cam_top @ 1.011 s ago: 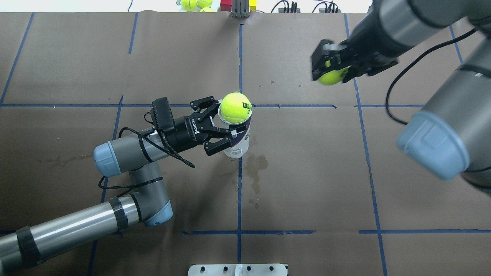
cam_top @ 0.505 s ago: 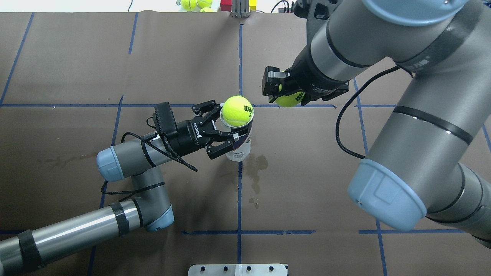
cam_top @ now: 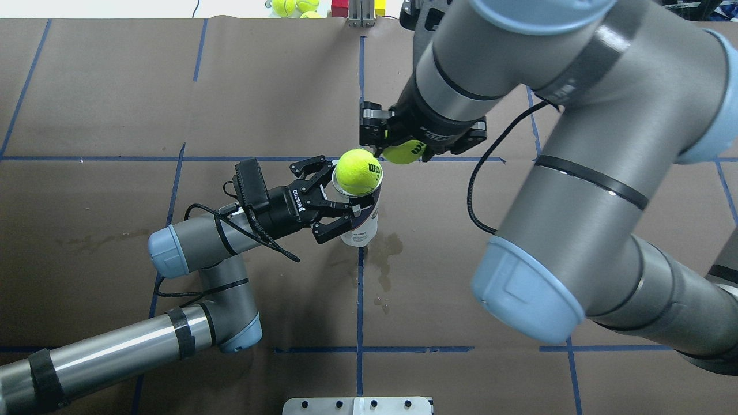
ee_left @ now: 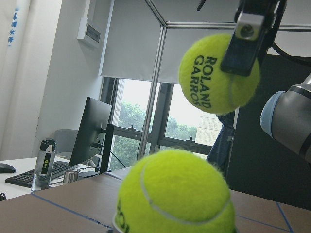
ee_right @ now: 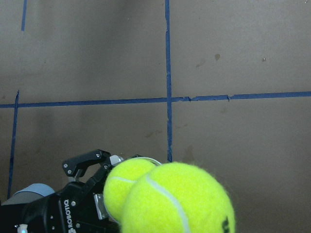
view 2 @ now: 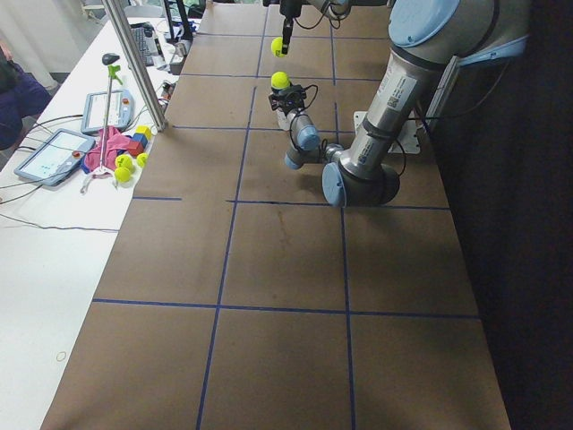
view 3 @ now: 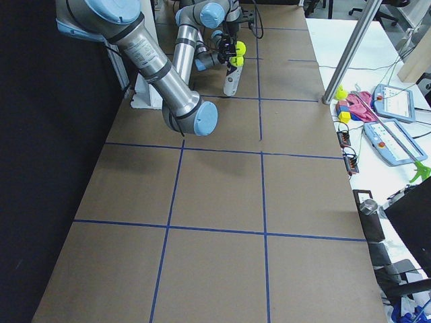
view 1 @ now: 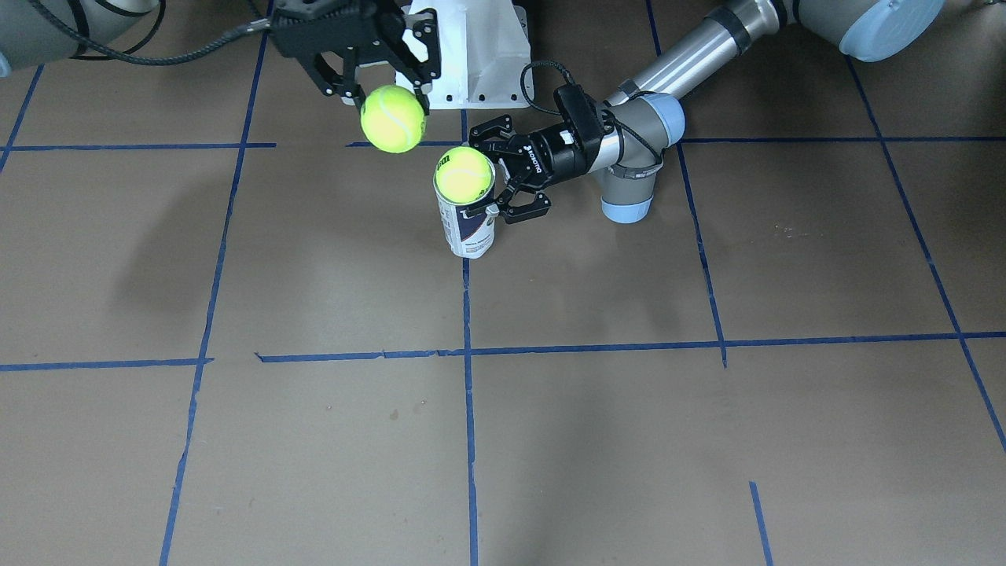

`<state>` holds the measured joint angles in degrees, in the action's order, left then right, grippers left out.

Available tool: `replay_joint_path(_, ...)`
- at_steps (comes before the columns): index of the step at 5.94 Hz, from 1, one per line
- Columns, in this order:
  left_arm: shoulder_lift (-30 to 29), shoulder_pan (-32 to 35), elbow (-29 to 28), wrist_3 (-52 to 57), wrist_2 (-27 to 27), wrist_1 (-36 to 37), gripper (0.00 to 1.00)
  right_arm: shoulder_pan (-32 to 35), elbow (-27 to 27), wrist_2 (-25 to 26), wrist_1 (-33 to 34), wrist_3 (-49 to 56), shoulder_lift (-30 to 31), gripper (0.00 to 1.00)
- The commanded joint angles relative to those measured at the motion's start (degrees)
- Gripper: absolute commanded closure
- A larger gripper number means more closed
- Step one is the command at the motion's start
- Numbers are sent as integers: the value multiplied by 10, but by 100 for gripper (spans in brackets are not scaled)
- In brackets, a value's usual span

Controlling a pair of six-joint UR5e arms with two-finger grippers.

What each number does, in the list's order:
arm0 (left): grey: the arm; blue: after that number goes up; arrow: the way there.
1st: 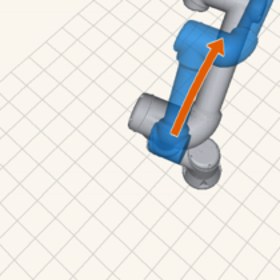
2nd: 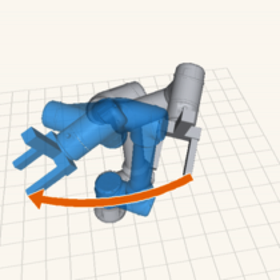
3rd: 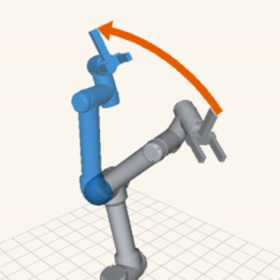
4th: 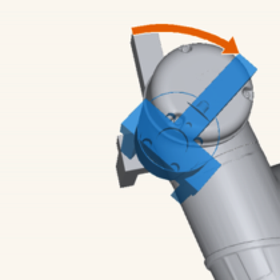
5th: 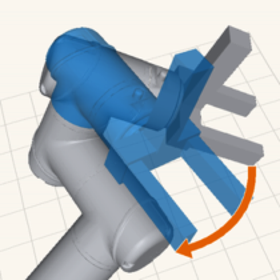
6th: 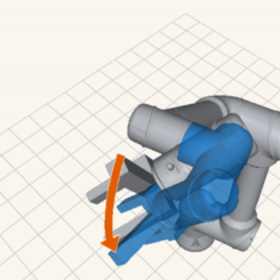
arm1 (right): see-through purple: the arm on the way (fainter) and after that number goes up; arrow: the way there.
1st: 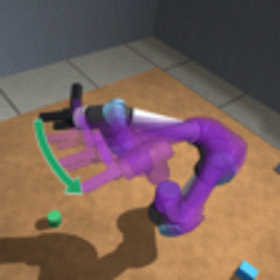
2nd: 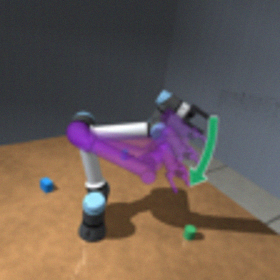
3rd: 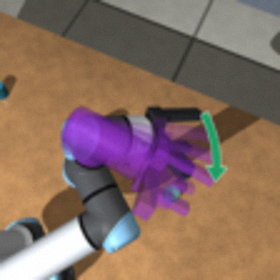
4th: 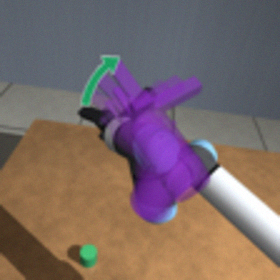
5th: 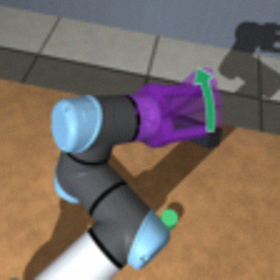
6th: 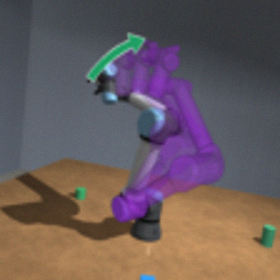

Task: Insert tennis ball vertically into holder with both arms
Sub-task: 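Carry the held tennis ball with the right gripper above the cup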

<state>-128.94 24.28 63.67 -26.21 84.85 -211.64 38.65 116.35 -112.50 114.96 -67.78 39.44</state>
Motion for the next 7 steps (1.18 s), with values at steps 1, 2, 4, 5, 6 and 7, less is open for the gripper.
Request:
replay_joint_path(1, 0, -3, -1, 0, -1, 0, 24, -2, -51, 2, 1, -4, -42, 81)
replay_joint_path(2, 1, -5, -3, 1, -1, 0, 24, -2, -53, 2, 1, -4, -43, 81)
replay_joint_path(4, -2, -5, -8, 1, 0, -4, 24, -2, -56, 2, 1, -4, -42, 81)
replay_joint_path(5, -3, -5, -6, 16, 0, -8, 24, -2, -55, 2, 1, -4, -42, 81)
replay_joint_path(6, -6, -5, -6, 60, 3, -16, 25, -2, -54, 3, 1, -4, -42, 81)
replay_joint_path(7, -13, -5, -6, 63, 3, -17, 25, -2, -54, 3, 1, -4, -41, 81)
